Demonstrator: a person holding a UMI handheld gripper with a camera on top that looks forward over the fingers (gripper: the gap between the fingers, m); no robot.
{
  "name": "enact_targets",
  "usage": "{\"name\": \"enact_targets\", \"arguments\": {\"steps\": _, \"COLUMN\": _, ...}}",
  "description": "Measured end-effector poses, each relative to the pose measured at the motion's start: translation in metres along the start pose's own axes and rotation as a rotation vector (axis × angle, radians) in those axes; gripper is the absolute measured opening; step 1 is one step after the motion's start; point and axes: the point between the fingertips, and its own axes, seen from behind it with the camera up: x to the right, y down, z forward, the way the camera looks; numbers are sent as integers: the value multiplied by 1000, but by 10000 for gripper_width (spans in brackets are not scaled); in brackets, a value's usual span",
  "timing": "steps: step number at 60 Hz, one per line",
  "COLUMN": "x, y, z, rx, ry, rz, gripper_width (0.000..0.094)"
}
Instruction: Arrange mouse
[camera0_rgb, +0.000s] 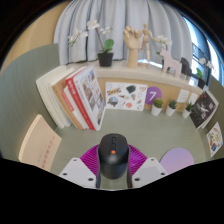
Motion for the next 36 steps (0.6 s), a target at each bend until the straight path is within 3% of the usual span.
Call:
{"name": "enact_targets", "arguments": {"steps": 12, "x": 110, "y": -88, "z": -82, "rx": 224, "ry": 37, "rz": 9, "gripper_width": 358}}
{"name": "enact_targets", "arguments": {"steps": 20, "x": 187, "y": -96, "z": -109, "rx": 305, "ry": 59, "rz": 41, "gripper_width": 355}}
{"name": "enact_targets", "arguments": {"steps": 27, "x": 247, "y": -70, "z": -109, "rx": 271, "ry": 84, "rz": -3, "gripper_width": 353}}
{"name": "enact_targets", "arguments": {"steps": 36, "x": 292, "y": 1, "z": -71, "rx": 130, "ry": 76, "rz": 1, "gripper_width": 354}}
